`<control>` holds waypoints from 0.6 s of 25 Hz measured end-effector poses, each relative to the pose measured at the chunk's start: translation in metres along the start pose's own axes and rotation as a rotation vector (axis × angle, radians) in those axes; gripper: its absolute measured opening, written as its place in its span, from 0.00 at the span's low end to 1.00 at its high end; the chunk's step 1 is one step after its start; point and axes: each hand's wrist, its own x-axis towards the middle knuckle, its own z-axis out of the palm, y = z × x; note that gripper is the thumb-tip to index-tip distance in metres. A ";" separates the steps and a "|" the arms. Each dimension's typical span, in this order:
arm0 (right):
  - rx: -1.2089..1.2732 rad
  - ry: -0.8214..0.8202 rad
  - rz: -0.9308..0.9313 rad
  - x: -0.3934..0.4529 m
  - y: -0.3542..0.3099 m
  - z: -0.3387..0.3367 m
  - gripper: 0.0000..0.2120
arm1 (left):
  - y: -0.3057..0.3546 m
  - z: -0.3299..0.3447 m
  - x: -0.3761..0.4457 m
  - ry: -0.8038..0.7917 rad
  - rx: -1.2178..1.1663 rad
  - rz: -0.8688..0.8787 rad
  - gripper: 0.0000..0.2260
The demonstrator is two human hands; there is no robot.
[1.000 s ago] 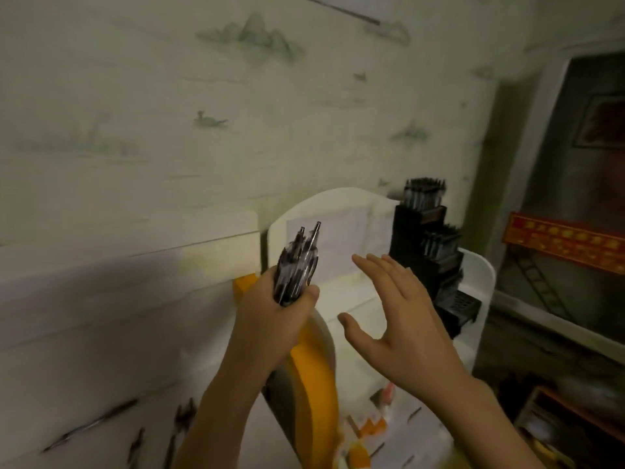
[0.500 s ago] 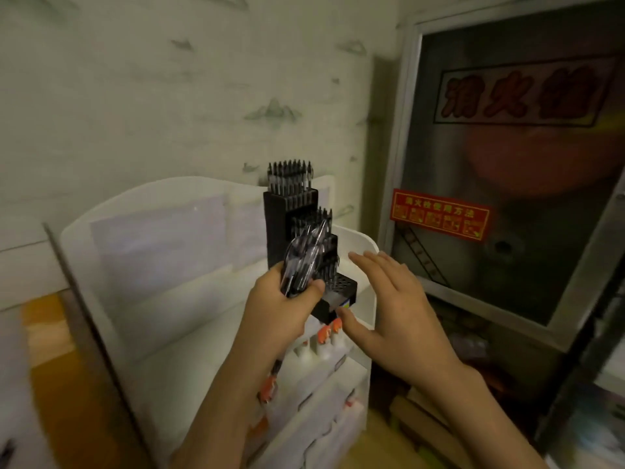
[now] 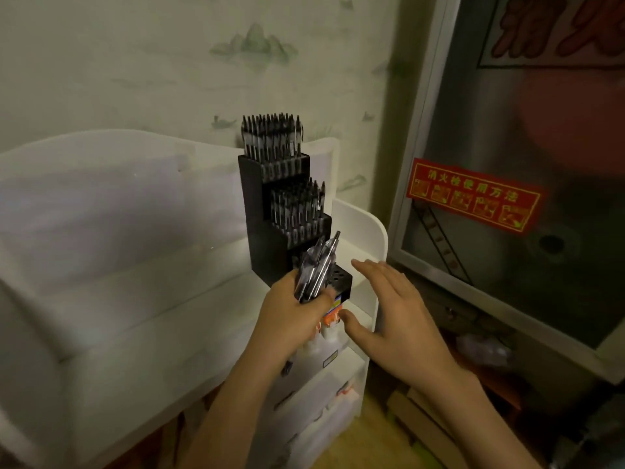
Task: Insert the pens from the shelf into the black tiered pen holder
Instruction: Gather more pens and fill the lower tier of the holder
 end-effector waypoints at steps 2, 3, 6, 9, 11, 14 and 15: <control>0.019 -0.053 -0.011 0.024 0.021 0.013 0.34 | -0.011 0.011 0.026 0.020 -0.013 -0.027 0.05; 0.027 -0.083 -0.018 0.037 0.031 0.019 0.34 | -0.015 0.017 0.040 0.035 -0.011 -0.042 0.05; 0.040 -0.110 -0.046 0.070 0.054 0.033 0.34 | -0.021 0.029 0.068 0.050 -0.029 -0.072 0.05; 0.065 -0.140 -0.069 0.099 0.075 0.044 0.33 | -0.030 0.042 0.093 0.068 -0.041 -0.102 0.08; 0.139 -0.175 -0.089 0.111 0.086 0.049 0.31 | -0.036 0.047 0.107 0.079 0.006 -0.115 0.07; 0.397 -0.088 -0.015 0.132 0.094 0.054 0.17 | -0.043 0.056 0.122 0.088 0.097 -0.135 0.05; 0.514 -0.025 0.049 0.141 0.095 0.055 0.08 | -0.045 0.059 0.125 0.114 0.094 -0.154 0.06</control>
